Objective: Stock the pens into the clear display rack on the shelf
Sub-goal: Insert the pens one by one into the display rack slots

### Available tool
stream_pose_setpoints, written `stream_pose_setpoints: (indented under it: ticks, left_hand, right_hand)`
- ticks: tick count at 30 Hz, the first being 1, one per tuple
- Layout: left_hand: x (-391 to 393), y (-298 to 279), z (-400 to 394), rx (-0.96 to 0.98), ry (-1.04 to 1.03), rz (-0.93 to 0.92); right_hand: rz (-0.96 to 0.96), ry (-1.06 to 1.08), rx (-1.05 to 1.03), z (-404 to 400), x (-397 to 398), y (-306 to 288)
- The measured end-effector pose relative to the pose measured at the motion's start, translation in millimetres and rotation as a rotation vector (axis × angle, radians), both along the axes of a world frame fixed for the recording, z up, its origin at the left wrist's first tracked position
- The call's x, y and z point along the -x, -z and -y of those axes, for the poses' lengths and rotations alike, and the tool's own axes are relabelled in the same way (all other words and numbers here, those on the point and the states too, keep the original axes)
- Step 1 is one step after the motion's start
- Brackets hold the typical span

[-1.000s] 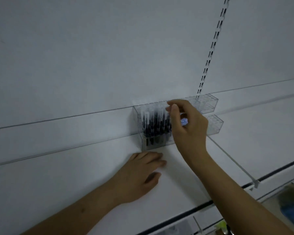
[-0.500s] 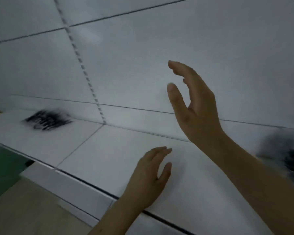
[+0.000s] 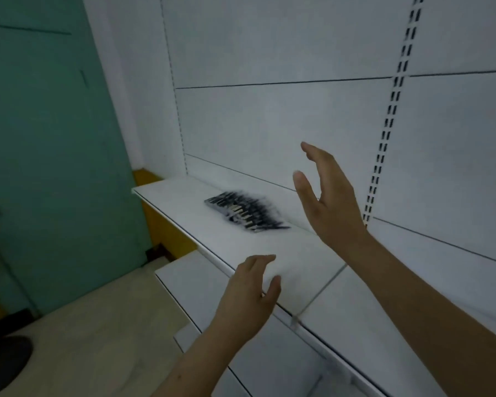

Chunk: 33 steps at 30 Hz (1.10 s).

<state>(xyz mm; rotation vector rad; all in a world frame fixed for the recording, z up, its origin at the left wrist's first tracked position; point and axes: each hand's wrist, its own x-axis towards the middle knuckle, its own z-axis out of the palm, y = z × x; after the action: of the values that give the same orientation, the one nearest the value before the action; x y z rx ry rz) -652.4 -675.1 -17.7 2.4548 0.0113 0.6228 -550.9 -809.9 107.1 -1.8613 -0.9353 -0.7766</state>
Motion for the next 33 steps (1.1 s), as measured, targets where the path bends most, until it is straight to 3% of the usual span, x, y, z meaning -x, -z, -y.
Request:
stream_pose_setpoints:
  ticks: [9, 17, 25, 33]
  left_hand:
    - [-51, 11, -142, 0.134, -0.089, -0.028]
    - [-171, 29, -245, 0.171, -0.158, -0.099]
    - [-296, 29, -315, 0.061, -0.265, -0.188]
    - [-357, 46, -336, -0.093, -0.156, -0.384]
  right_hand:
    - [-0.044, -0.040, 0.125, -139, -75, 23]
    - [-0.165, -0.020, 0.272, -215, -196, 70]
    - [-0.419, 0.027, 0.642, -279, -288, 112]
    - [-0.537, 0.101, 0.609, -297, -308, 138]
